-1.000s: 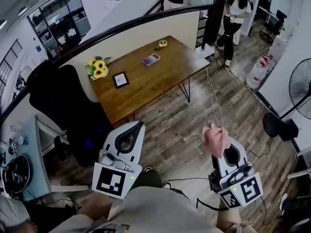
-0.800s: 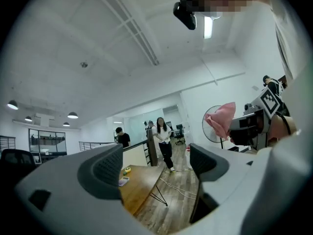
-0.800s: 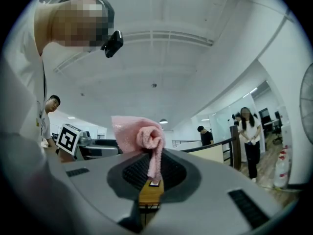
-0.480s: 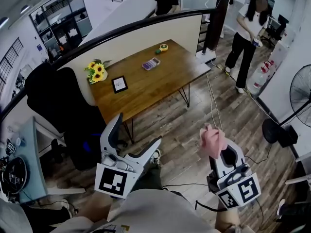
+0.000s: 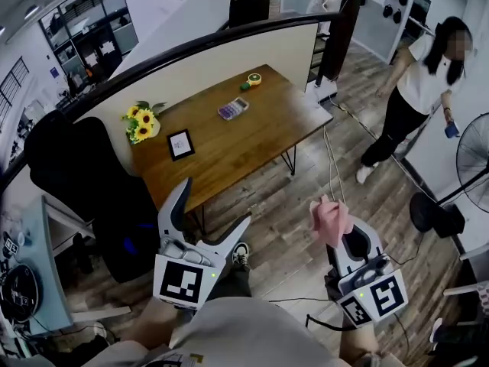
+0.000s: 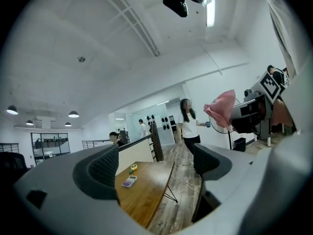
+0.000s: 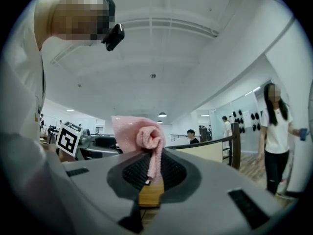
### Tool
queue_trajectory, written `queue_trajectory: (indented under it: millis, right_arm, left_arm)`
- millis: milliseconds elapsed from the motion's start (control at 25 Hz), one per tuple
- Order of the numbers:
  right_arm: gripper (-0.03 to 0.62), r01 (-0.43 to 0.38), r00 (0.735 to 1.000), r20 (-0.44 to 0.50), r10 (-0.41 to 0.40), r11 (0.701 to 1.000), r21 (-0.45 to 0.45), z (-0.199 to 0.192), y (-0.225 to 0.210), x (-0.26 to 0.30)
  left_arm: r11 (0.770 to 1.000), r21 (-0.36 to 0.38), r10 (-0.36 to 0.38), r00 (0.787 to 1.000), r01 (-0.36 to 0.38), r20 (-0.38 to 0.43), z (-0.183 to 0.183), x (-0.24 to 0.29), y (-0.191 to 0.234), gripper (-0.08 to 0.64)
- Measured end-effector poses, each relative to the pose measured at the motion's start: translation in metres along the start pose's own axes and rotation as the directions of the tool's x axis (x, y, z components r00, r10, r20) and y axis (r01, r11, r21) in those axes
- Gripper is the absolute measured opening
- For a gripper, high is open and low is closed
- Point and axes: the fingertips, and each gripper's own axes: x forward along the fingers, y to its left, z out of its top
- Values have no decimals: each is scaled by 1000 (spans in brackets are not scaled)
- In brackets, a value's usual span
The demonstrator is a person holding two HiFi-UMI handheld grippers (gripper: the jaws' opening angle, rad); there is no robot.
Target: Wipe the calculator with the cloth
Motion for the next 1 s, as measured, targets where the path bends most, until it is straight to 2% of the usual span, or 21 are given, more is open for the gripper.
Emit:
queue_trajectory:
  millis: [160,360,600,760,1000]
  right_arm:
    - [41,0,1000,-14,0,1000,-5,5,-13,49]
    - [41,-5,1000,-16,4,1000,-19,14,-29,118]
    - [41,-19,999,-27,18,999,-32,14,-41,193]
    - [41,-29,999,-33,28,999,-26,9,-46,230]
    - [41,-46,998,-45,45,999,-17,4,-59,265]
  left_arm:
    - [1000,-18,-12,1000,12,7,-2,34,35,454]
    - [1000,2,-2,1000,2,-22,-13,81,92,454]
    - [1000,0,-17,1000,17,-19,-28,128,143,454]
    - [1000,9,-24,1000,24,-10,-34,151,167,454]
    - [999,-20,-28,999,27,-23,-44,175,187,454]
